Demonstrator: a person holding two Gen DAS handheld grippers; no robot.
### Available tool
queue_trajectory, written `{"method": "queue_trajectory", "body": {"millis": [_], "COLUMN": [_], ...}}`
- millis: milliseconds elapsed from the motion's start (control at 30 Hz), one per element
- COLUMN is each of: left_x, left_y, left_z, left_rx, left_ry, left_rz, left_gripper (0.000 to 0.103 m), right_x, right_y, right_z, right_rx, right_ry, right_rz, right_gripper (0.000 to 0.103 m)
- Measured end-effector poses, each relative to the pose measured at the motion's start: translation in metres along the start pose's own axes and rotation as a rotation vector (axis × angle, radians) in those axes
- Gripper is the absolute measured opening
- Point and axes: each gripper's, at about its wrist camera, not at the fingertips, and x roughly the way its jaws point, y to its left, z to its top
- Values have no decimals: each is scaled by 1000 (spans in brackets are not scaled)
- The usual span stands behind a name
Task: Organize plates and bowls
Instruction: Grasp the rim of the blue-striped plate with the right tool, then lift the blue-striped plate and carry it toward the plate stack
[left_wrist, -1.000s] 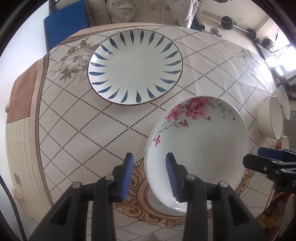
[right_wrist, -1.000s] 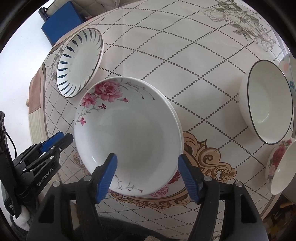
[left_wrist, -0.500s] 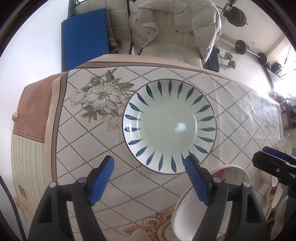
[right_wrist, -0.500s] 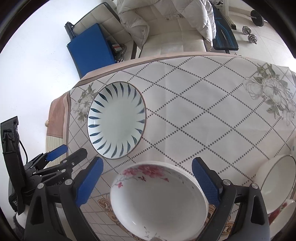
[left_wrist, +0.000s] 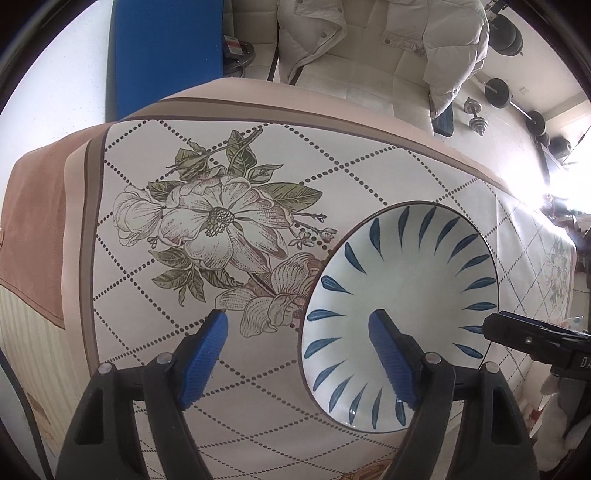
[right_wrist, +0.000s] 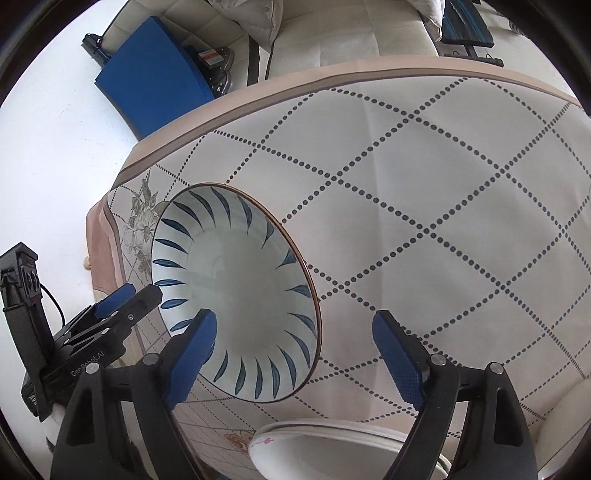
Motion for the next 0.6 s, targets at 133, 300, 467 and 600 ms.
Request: {"method": "queue_trajectory", "body": {"millis": [133, 300, 467, 600], "left_x": [9, 19, 19, 18], "left_y": [3, -8, -12, -17], "left_z": [5, 6, 4, 5], "left_rx": [-9, 16, 24, 40], "left_ry": [32, 58, 53, 36], "left_rz": [-60, -70, -87, -65], "left_gripper": [66, 37, 29, 28], "right_x": [15, 18, 20, 19], "right_y": [-1, 1, 2, -3], "right_z": [7, 11, 11, 12], "right_rx": [19, 32, 23, 7], "right_ry": [22, 23, 27, 37], "right_rz": [24, 31, -12, -50], "right_gripper": [81, 56, 35, 18]}}
